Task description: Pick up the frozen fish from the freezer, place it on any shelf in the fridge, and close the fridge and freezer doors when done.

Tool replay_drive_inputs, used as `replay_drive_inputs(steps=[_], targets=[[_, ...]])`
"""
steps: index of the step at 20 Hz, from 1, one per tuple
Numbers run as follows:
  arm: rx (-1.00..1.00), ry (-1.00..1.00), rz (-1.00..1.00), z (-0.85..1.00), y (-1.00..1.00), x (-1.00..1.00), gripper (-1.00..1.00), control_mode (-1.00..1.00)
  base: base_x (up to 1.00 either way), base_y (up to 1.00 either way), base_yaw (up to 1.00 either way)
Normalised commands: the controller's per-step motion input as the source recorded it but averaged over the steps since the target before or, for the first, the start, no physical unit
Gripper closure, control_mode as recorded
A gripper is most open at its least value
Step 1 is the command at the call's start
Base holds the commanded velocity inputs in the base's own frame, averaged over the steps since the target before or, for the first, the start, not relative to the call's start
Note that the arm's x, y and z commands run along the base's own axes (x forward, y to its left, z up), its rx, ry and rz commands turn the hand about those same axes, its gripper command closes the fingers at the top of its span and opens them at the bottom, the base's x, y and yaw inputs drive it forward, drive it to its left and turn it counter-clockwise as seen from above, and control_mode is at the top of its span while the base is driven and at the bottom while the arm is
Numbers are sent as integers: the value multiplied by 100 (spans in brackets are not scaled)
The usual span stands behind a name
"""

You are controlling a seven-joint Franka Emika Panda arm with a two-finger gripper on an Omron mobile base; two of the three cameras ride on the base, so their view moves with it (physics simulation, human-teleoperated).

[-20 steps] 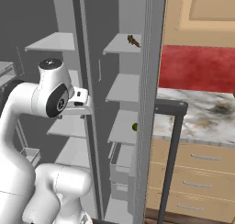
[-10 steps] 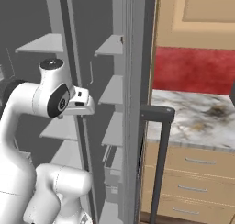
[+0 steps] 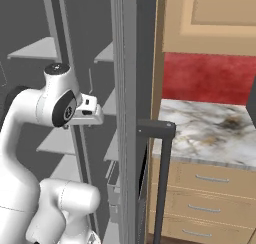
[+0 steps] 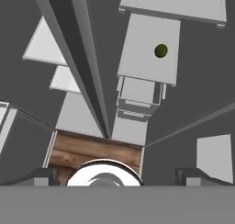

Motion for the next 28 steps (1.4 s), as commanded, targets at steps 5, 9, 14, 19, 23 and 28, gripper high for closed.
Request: replay_drive_inputs(steps=[5, 9, 14, 19, 23, 28], targets=[[8, -44, 0, 92, -13, 6, -100, -100, 0, 0, 0], [6, -54, -1, 100, -4, 7, -100, -100, 0, 0, 0], [1, -44, -5, 100, -8, 52, -100, -100, 0, 0, 0], [0, -18, -15, 62, -44, 95, -100, -100, 0, 0, 0], [0, 8, -6, 1, -36, 100, -100, -100, 0, 0, 0], [0, 27, 0, 0, -14, 100, -100, -100, 0, 0, 0]])
